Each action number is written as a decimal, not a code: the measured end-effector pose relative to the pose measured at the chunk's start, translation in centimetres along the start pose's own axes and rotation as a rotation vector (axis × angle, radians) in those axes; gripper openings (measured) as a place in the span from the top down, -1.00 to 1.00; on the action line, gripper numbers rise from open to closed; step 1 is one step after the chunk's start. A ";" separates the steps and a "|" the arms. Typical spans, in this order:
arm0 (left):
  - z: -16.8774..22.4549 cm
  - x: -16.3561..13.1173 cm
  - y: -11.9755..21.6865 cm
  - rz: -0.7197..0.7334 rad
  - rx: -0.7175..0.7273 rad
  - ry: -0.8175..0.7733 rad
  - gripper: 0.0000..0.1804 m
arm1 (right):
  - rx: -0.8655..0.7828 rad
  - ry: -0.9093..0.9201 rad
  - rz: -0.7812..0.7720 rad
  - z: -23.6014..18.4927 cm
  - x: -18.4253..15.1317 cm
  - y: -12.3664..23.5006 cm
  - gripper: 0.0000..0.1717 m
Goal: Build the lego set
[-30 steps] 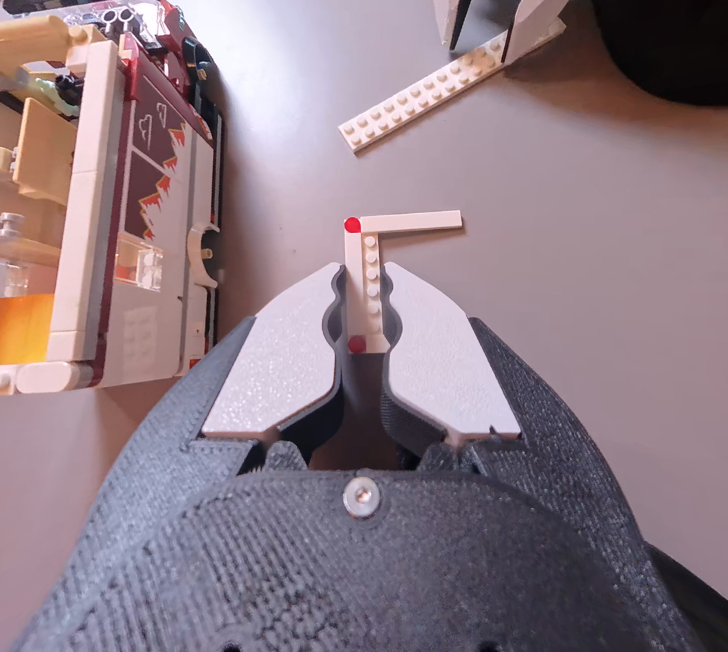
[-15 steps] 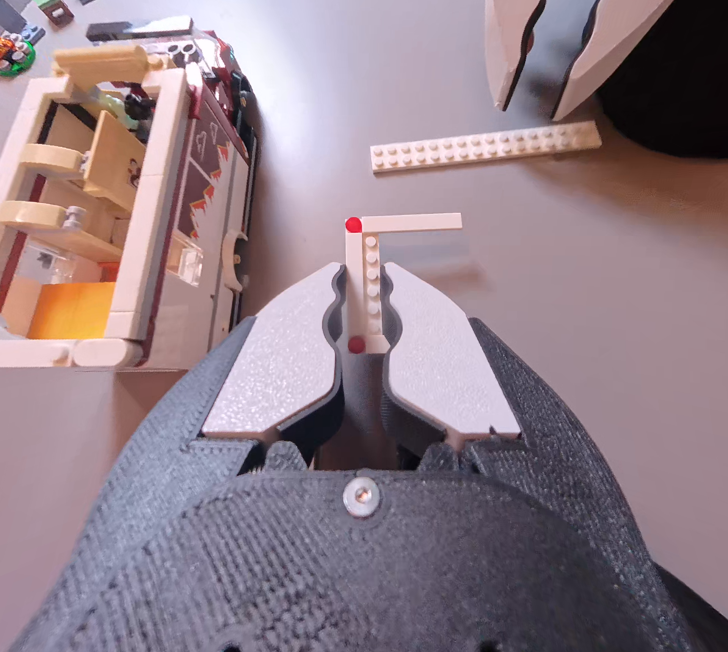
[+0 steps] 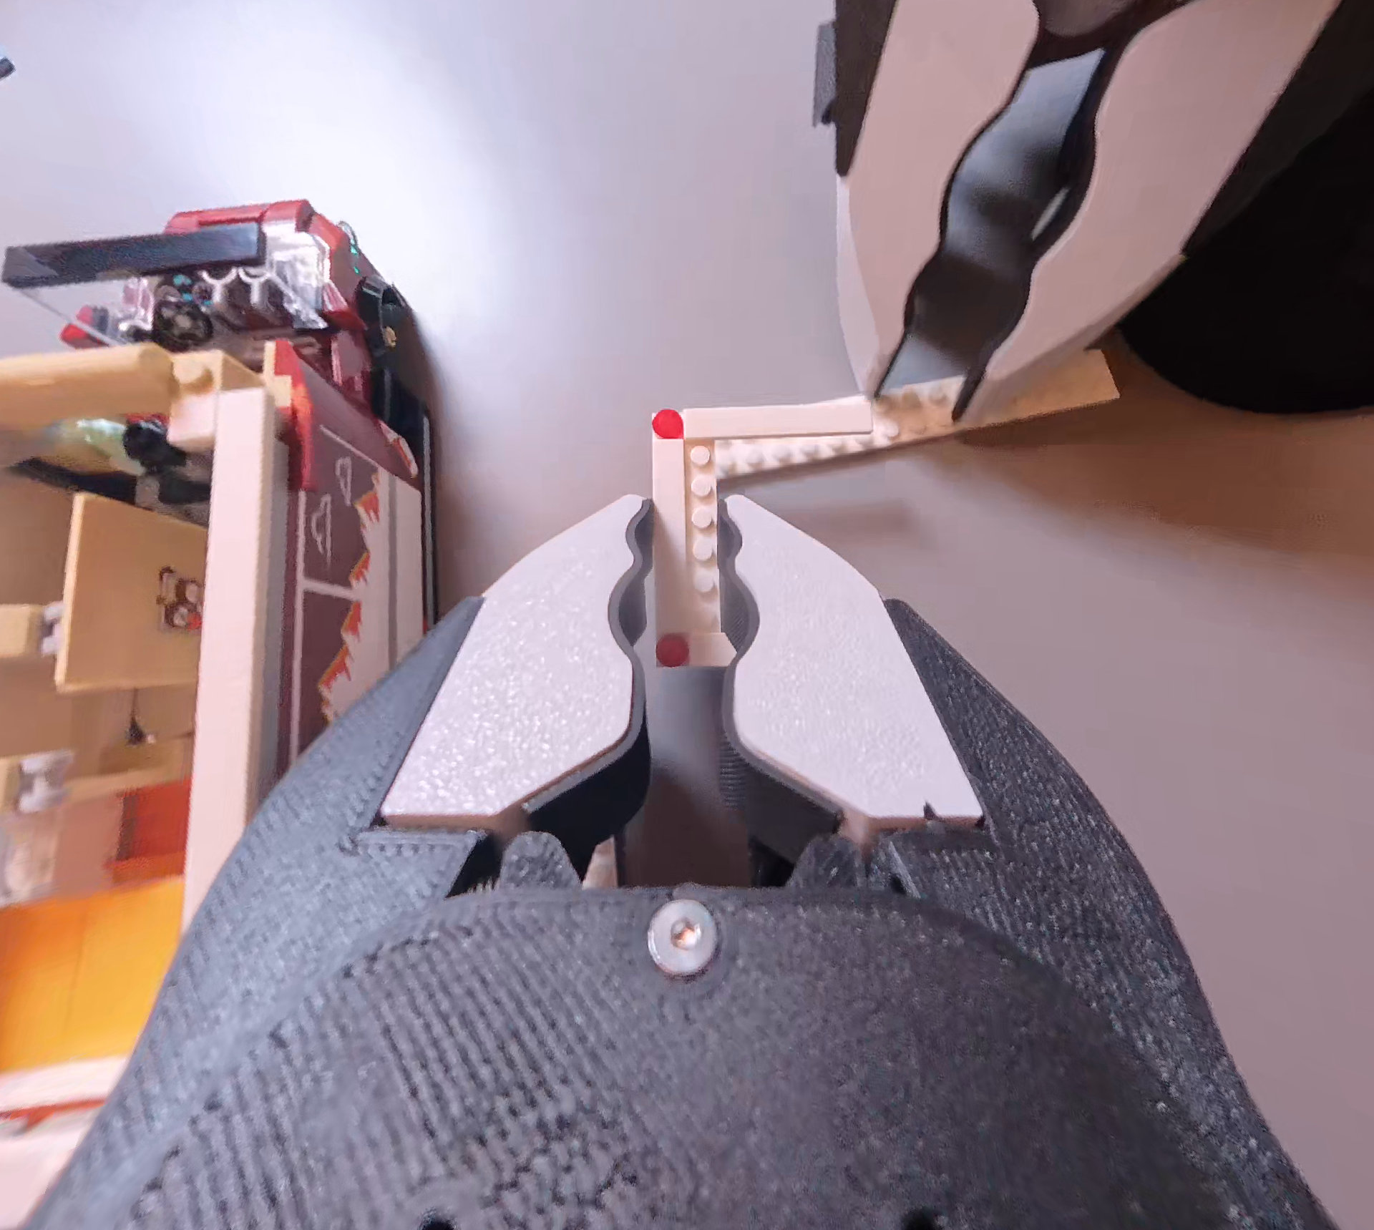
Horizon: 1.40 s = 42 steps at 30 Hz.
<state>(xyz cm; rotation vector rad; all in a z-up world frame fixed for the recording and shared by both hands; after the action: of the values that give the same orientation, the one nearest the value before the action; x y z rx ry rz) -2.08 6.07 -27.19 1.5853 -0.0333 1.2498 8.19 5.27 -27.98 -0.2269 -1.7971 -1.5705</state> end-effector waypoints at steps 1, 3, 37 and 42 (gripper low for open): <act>-0.1 0.2 -0.2 -0.006 -0.004 0.004 0.82 | 0.000 0.004 0.006 -0.1 0.2 -0.1 0.77; -0.3 0.5 -0.5 -0.022 -0.010 0.008 0.82 | 0.008 0.007 0.025 -0.3 0.5 -0.3 0.77; -0.4 -1.6 0.7 -0.063 0.029 -0.039 0.82 | -0.008 -0.021 0.110 -0.2 1.5 0.7 0.81; -0.3 -0.9 0.3 -0.070 -0.008 -0.102 0.82 | -0.084 -0.049 0.157 1.4 1.4 1.2 0.80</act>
<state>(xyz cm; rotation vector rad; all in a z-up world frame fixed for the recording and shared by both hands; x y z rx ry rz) -2.88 5.70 -27.72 1.6282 -0.0469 1.1130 7.33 6.38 -26.20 -0.4390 -1.7075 -1.5418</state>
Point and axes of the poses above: each gripper's, where its closed fingertips meet, y back along the fingers, x out of its top, z = x × y across the jaws, the point moved 4 cm from there along y, back along the fingers, and after that the axes turned 9 degrees about y, right-handed, at the moved point
